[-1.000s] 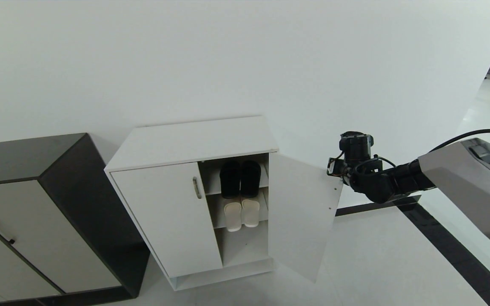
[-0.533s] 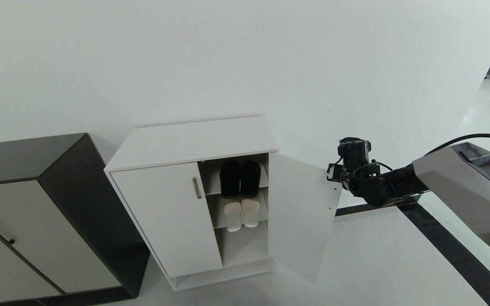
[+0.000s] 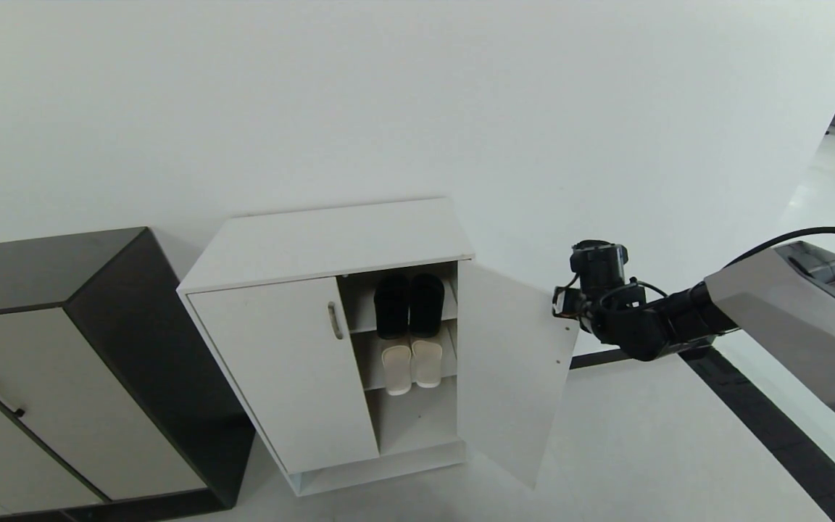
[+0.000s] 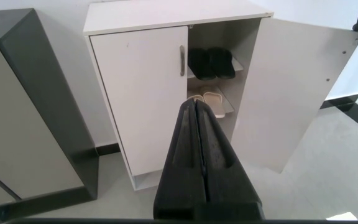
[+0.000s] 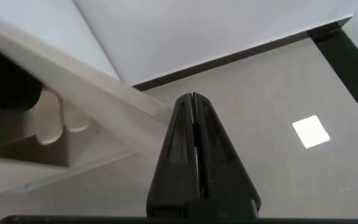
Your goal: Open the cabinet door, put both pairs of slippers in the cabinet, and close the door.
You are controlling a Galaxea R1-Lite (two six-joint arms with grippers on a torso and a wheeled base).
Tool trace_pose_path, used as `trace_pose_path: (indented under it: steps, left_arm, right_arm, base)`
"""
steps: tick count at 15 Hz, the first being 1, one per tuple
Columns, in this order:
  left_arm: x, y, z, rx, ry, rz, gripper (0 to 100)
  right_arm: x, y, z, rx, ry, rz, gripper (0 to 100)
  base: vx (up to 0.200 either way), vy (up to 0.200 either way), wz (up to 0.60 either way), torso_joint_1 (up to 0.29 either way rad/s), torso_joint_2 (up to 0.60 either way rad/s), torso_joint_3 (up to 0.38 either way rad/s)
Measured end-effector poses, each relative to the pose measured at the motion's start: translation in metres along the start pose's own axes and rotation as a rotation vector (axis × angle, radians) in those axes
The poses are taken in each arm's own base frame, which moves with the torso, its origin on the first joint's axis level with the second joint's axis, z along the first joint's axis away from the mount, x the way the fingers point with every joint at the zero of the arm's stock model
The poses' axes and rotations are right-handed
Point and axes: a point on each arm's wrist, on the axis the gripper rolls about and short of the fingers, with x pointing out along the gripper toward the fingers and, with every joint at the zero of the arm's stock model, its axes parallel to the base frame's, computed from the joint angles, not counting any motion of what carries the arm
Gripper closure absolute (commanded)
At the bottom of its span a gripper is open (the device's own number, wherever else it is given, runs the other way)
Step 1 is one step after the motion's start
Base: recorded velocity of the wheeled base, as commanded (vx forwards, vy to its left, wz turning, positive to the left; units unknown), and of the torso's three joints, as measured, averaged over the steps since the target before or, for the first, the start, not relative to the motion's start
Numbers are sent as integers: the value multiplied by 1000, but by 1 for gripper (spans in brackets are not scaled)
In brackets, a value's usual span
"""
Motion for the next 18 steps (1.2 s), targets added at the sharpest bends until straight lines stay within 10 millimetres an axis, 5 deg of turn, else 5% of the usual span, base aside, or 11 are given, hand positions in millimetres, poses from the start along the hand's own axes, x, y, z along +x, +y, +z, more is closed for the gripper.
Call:
trace_pose_path:
  steps: [7,18]
  left_arm:
    - [0,0,0,0,0,0,100]
    - [0,0,0,-1,0,0,100]
  right_arm:
    - [-71,38,0,-51,9,136,100]
    - [-84,38,-11,-113,16,161,100]
  base:
    - [0,0,0,0,0,0]
    - [0,0,109,0,0,1]
